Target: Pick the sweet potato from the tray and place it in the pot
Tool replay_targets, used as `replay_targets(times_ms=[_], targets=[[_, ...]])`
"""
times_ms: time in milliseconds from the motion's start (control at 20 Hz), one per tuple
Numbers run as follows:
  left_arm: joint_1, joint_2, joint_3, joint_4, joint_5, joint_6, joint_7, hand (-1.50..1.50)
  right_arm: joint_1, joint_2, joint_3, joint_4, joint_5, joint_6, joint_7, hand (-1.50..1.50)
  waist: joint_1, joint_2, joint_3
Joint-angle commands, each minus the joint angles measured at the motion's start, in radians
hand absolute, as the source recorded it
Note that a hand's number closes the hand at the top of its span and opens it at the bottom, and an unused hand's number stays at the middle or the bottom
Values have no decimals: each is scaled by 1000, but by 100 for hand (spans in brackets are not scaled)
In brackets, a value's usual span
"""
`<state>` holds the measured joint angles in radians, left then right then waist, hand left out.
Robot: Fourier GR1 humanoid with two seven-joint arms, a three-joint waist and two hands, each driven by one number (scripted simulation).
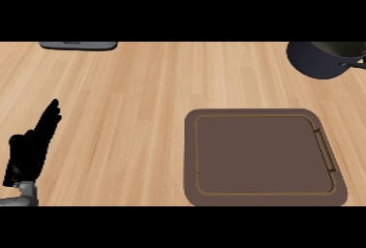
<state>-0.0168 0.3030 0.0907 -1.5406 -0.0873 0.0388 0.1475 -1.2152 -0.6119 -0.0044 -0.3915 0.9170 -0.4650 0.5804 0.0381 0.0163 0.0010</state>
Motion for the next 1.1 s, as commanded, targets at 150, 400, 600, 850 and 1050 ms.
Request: replay_targets(times_ms=[150, 400, 600, 850, 1050], targets=[[-4, -25, -15, 10, -18, 9, -30, 0, 10, -86, -83, 153, -50, -14, -192, 150, 20, 9, 1], [-47, -30, -36, -8, -32, 12, 2, 0, 58, -97, -72, 225, -19, -61, -221, 150, 46, 24, 3], [-52, 1, -5, 34, 2, -33, -19, 0, 37, -133, -140, 239, -86, -22, -277, 150, 55, 30, 5], [-54, -14, -20, 22, -9, -23, -8, 0, 75, -118, -225, 265, -169, -27, -318, -150, 67, 38, 8], [-46, -29, -34, 16, -14, -22, -23, 0, 89, -102, -265, 251, -208, -52, -394, -150, 65, 33, 7]])
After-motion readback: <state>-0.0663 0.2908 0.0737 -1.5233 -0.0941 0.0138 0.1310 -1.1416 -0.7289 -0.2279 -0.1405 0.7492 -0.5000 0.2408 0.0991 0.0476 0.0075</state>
